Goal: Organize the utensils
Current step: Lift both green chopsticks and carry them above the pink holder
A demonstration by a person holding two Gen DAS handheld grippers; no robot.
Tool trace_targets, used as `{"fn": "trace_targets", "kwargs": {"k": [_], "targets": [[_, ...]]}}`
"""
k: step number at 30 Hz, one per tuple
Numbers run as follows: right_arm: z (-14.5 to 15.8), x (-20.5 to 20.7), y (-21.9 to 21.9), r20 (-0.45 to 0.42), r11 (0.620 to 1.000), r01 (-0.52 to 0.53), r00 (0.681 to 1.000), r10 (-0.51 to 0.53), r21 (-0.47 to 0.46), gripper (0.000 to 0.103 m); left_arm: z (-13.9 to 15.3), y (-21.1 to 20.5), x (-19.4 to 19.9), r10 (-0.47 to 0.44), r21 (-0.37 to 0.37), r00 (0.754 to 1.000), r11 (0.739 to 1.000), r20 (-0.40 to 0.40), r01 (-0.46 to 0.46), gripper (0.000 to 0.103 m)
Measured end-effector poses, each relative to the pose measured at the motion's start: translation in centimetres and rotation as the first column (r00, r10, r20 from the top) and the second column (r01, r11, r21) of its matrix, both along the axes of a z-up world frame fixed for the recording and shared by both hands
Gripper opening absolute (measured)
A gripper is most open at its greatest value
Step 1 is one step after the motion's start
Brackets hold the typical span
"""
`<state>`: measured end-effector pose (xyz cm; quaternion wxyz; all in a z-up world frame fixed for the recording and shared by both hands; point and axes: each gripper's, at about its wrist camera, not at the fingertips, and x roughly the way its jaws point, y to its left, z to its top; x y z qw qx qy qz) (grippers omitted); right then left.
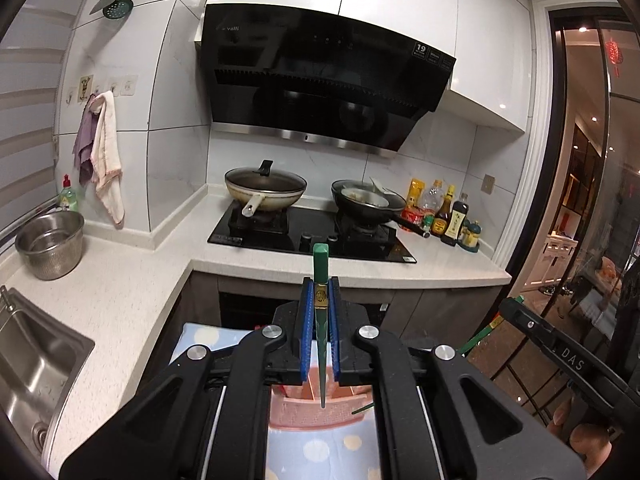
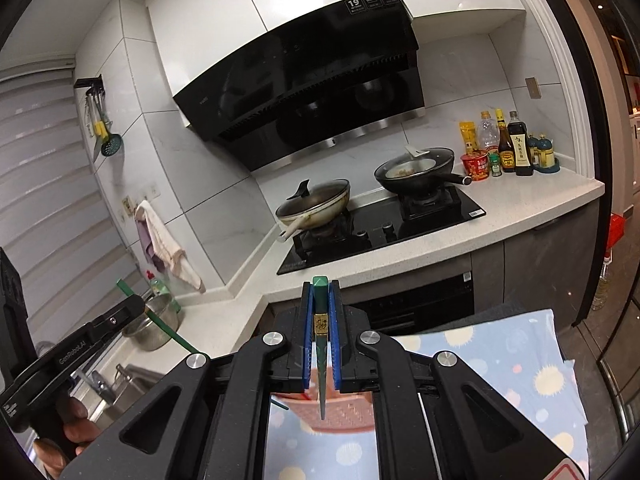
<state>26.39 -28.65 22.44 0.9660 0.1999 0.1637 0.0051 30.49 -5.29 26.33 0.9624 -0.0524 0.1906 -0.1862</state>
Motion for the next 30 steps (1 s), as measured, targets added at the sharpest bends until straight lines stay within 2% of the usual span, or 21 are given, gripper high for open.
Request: {"fn": "trace_targets", "kwargs": {"k": [6, 13, 22, 30], "targets": [[-0.7, 4.4, -0.3, -0.030, 1.000, 0.017, 0.999, -0.017, -0.016, 0.007, -0.9, -0.7, 3.8, 0.003, 0.001, 1.000, 1.000, -0.029, -0.003, 0.007], [-3.9, 8.1, 0.3, -0.114, 1.000, 0.005, 0.993, -0.008, -0.028, 0.007, -4.3, -1.1, 6.9, 0.014, 0.027, 0.995, 1.000, -0.096, -0.011, 0.007], [-7.3, 9.7, 1.0, -0.186, 0.999, -0.011, 0.982, 0.002, -0.043, 0.007, -7.7, -1.1, 9.1, 0.024, 0.042, 0.985, 0.999, -0.168, -0.017, 0.007], [-8.1, 10.2, 1.1, -0.201, 0.999, 0.000, 0.980, -0.010, -0.052, 0.008, -9.1, -1.4, 9.7, 0.024, 0.051, 0.983, 0.999, -0.185, -0.015, 0.008]]}}
